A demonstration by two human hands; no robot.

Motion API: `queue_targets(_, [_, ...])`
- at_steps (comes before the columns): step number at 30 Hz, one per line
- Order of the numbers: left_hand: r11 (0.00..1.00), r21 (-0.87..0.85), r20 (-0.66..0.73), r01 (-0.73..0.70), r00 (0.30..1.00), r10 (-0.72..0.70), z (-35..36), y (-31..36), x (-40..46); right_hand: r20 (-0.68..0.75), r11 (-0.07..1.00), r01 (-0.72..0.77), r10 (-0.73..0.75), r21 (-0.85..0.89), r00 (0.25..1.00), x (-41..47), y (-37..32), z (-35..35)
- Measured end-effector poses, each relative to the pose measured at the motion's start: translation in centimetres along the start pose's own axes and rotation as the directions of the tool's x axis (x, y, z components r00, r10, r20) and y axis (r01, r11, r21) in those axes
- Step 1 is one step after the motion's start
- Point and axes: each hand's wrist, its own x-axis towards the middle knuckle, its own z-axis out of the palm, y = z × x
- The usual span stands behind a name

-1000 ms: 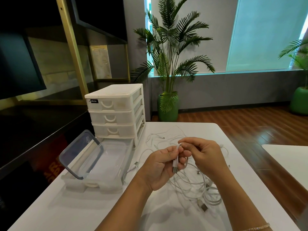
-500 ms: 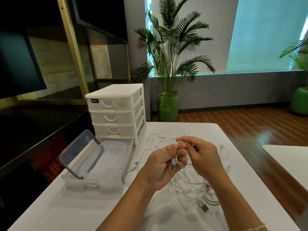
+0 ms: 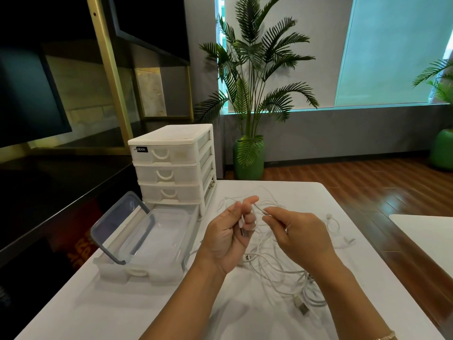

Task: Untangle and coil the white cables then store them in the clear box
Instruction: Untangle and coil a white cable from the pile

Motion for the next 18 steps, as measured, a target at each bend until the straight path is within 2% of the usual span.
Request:
queue_targets(2, [0.999,-0.006,-0.014,-0.042,0.999,0.042,-0.1,0.3,0.1,0.027,0.999,0.001,0.0,-0.047,1.0,0.0,0.0,0.0])
queue_targets(4, [0.996,0.022,-0.038,-0.087,0.995,0.088,-0.1,0.5,0.1,0.124,0.999,-0.031,0.035,-0.032,0.992,0.0,-0.1,-0.1])
queue_targets(6, [0.991,0.074,-0.069,-0.112,0.991,0.118,-0.1,0.5,0.2,0.238,0.998,-0.054,0.05,0.01,0.97,0.0,-0.2,-0.2])
queue_targets(9, [0.971,0.198,-0.106,-0.134,0.982,0.157,-0.4,0.1,0.4,0.335,0.999,-0.043,0.035,0.016,0.942,0.1,-0.7,-0.5])
queue_targets(11, [0.91,0.387,-0.102,-0.149,0.974,0.203,-0.8,-0.2,0.7,0.366,0.999,-0.033,0.025,0.017,0.93,0.1,-1.1,-0.8])
queue_targets(14, [0.742,0.642,-0.03,-0.192,0.961,0.275,-0.8,-0.8,0.9,0.412,1.0,-0.004,-0.007,0.026,0.911,0.2,-1.2,-1.1])
queue_targets(16, [0.681,0.7,-0.011,-0.214,0.951,0.31,-0.4,-0.9,0.7,0.445,0.999,0.009,-0.03,0.049,0.895,0.1,-1.3,-1.1])
queue_targets(18, [0.694,0.684,-0.03,-0.227,0.941,0.337,-0.2,-0.9,0.5,0.484,0.999,0.022,-0.039,0.041,0.874,0.1,-1.5,-1.0])
